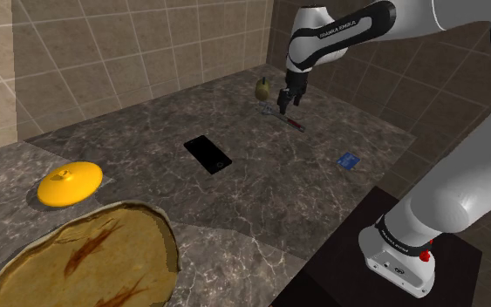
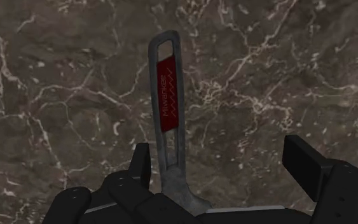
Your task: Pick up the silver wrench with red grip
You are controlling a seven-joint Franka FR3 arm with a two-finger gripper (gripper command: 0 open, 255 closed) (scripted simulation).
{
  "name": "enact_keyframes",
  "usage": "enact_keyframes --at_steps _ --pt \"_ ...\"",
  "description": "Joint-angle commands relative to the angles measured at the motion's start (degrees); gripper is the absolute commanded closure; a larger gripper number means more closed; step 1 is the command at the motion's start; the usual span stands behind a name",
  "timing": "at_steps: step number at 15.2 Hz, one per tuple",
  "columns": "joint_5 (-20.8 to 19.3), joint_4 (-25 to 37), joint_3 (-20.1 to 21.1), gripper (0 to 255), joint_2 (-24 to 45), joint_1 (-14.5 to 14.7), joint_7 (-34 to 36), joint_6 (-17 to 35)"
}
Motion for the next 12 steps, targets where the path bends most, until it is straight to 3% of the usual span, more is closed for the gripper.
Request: enact_keyframes --at_steps 1,5,12 --pt "0.12 3.33 -0.33 0 4.57 -0.32 -0.58 1.62" --pt "0.53 9.63 -0.88 0 12.2 -1.17 -1.93 3.54" --pt "0.79 7.78 -0.8 0 15.14 -1.24 -2.06 8.32"
